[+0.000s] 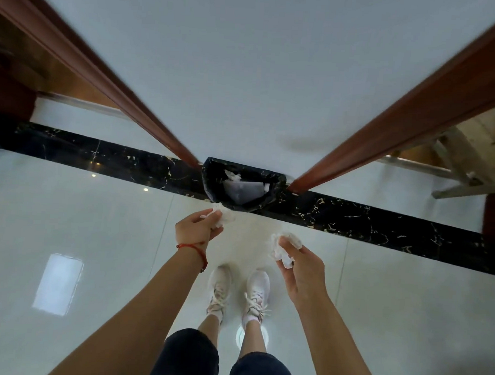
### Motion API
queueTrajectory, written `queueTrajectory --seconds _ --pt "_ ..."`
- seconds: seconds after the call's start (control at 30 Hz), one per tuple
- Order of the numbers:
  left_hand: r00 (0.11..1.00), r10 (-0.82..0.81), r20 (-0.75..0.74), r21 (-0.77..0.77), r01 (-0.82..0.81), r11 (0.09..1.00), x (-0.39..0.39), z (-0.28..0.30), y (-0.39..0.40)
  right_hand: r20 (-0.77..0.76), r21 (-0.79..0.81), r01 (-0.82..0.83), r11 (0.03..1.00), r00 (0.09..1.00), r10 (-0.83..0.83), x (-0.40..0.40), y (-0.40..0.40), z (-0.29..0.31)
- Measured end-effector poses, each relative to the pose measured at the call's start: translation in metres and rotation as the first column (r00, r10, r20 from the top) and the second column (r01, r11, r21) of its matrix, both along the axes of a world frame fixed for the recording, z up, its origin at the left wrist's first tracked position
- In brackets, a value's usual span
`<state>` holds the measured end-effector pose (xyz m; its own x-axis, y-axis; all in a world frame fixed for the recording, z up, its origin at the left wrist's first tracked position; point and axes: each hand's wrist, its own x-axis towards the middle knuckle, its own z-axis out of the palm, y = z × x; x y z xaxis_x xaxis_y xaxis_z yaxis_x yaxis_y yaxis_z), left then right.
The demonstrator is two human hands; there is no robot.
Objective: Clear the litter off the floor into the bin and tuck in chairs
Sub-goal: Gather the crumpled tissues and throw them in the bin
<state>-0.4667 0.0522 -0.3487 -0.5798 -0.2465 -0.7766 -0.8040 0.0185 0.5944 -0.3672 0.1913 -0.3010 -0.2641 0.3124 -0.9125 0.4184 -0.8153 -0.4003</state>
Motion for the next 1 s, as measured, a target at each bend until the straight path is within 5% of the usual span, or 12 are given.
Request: queueTrajectory --seconds 0.37,0.5,0.63,0.8,1.0 --pt "0.995 0.026 0.101 0.070 -0.033 0.997 -0.037 -0.070 0.010 0.046 0.007 0.014 1.000 0.999 -0.014 -0.020 0.005 -0.067" --pt "0.989 -0.071 0.126 0.104 0.058 0.993 -0.050 -0.076 0.010 0.063 0.011 -0.013 1.000 0.998 0.013 -0.020 0.001 -0.078" --pt "0.974 -0.210 0.089 -0.028 0.213 0.977 -0.047 -0.084 -0.006 0.072 -0.006 -0.026 1.000 0.997 0.027 -0.026 -0.007 -0.091" --pt "0.765 -0.644 -0.029 -0.353 0.595 0.722 -0.015 -0.082 -0.038 0.087 -0.002 -0.052 0.999 0.995 0.052 -0.045 -0.019 -0.100" --pt "0.462 -0.883 -0.082 -0.540 0.724 0.429 0.022 -0.078 -0.070 0.113 0.089 -0.120 0.989 0.988 0.109 -0.085 -0.029 -0.131"
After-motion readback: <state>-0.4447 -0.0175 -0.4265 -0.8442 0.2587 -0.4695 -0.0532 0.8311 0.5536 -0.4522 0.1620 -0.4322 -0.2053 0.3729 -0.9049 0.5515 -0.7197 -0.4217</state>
